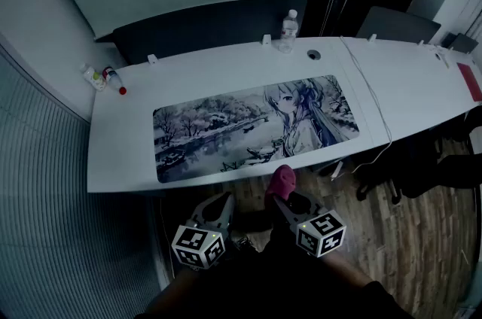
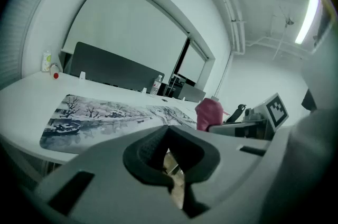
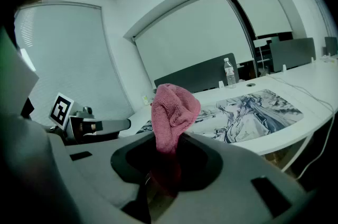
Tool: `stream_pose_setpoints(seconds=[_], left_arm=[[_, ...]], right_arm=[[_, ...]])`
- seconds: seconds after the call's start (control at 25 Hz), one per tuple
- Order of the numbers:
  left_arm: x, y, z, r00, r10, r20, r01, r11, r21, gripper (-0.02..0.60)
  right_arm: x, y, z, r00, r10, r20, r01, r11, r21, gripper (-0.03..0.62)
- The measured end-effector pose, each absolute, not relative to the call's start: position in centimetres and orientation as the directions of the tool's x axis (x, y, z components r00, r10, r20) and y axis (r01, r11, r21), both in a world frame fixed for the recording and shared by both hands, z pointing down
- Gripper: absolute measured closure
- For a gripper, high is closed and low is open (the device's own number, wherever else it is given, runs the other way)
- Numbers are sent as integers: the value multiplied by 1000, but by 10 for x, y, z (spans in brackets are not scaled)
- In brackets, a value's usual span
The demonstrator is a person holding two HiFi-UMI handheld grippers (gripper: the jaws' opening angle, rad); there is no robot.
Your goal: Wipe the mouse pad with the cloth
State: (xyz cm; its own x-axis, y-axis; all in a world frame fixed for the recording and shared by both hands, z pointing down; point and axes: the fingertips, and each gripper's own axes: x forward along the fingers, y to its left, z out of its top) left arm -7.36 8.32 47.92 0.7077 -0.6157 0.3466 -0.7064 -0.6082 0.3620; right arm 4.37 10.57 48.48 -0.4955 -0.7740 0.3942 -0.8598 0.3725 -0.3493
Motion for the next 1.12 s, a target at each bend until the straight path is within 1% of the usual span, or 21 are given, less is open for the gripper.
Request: stream_pose_setpoints(seconds=[0.32, 0.76, 1.12], left_arm=[[-79, 80, 479, 703, -621, 346, -711, -599, 368, 577], [-89, 82, 477, 698, -633, 335, -715, -589, 377, 577], [-133, 85, 478, 639, -692, 336, -764, -521, 380, 577]], right_arm=[[38, 101, 483, -503, -768, 397, -857, 383, -346, 483], [10, 89, 477, -563, -731, 386, -823, 455, -339, 481], [-43, 69, 477, -636, -664, 393, -772, 554, -313, 482]])
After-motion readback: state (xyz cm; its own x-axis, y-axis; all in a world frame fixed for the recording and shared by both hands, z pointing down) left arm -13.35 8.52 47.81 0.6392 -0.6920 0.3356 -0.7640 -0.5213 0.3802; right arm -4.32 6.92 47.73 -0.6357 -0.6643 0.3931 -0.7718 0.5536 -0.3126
